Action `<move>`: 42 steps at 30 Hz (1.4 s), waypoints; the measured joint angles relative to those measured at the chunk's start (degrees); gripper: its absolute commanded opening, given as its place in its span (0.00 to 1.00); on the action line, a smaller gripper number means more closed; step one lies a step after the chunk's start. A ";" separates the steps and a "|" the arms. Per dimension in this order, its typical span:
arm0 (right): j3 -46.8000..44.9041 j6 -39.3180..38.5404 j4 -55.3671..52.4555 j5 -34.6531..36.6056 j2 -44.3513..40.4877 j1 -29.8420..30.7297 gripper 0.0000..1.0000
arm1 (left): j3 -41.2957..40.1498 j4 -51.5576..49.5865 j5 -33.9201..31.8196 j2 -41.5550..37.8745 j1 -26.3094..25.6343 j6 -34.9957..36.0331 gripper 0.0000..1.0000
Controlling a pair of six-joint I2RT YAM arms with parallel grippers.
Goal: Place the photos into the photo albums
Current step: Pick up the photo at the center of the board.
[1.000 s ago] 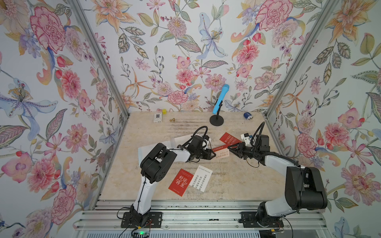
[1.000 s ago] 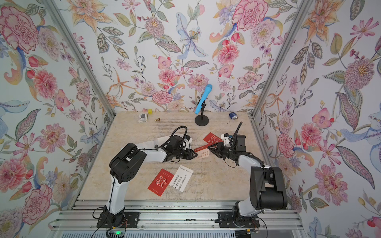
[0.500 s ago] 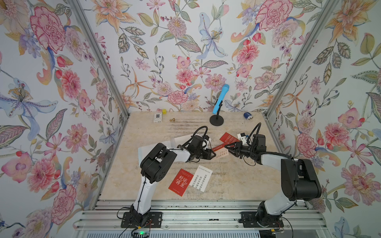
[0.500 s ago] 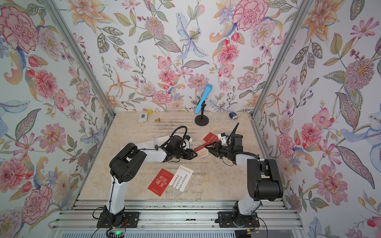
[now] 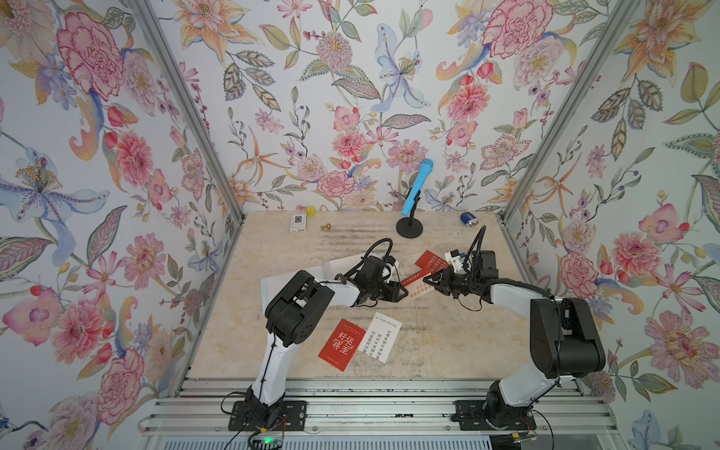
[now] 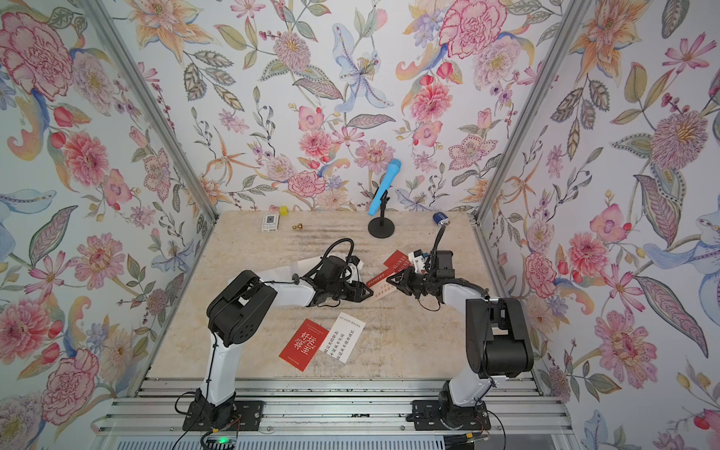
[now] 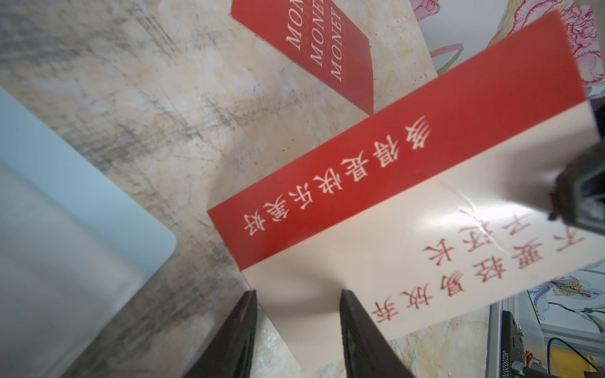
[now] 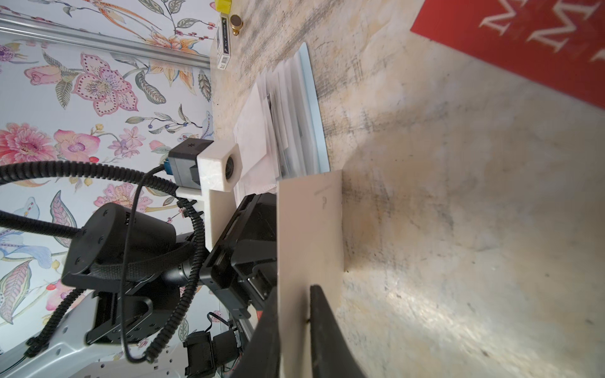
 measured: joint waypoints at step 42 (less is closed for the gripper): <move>-0.11 -0.85 3.06 0.96 -6.56 -0.68 0.00 | -21.16 19.43 0.26 -17.92 8.04 -4.81 0.45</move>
